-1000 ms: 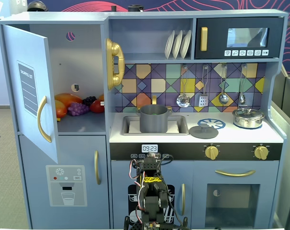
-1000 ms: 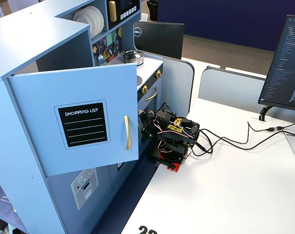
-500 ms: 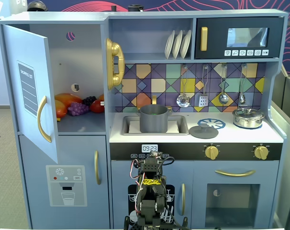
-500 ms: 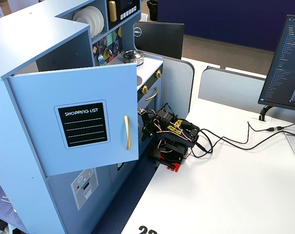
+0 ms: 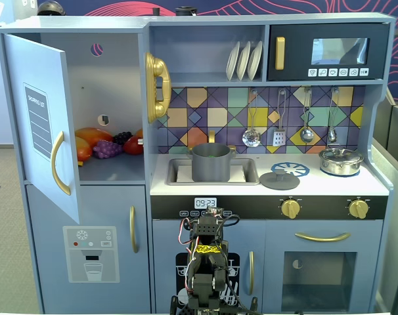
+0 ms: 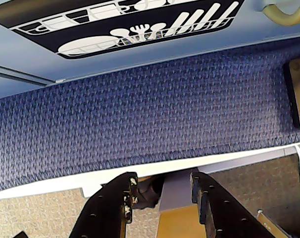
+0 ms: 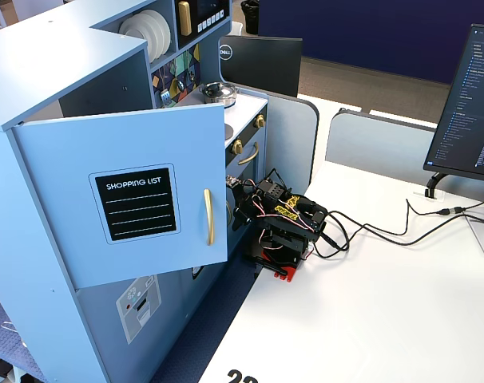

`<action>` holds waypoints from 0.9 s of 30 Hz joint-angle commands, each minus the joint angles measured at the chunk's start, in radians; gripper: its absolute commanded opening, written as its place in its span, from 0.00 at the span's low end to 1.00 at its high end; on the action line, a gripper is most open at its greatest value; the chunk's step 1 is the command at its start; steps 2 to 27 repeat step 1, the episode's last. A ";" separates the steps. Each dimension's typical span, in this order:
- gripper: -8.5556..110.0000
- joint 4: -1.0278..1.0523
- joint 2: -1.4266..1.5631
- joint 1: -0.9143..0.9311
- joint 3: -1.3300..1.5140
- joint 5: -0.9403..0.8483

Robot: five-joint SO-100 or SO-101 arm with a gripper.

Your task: Pick up the green pineapple from the left cabinet and place it in the gray recipient

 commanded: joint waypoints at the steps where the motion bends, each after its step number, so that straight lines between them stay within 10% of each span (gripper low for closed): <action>1: 0.11 0.178 -0.005 0.014 0.002 -0.005; 27: 0.11 0.178 -0.005 0.014 0.002 -0.005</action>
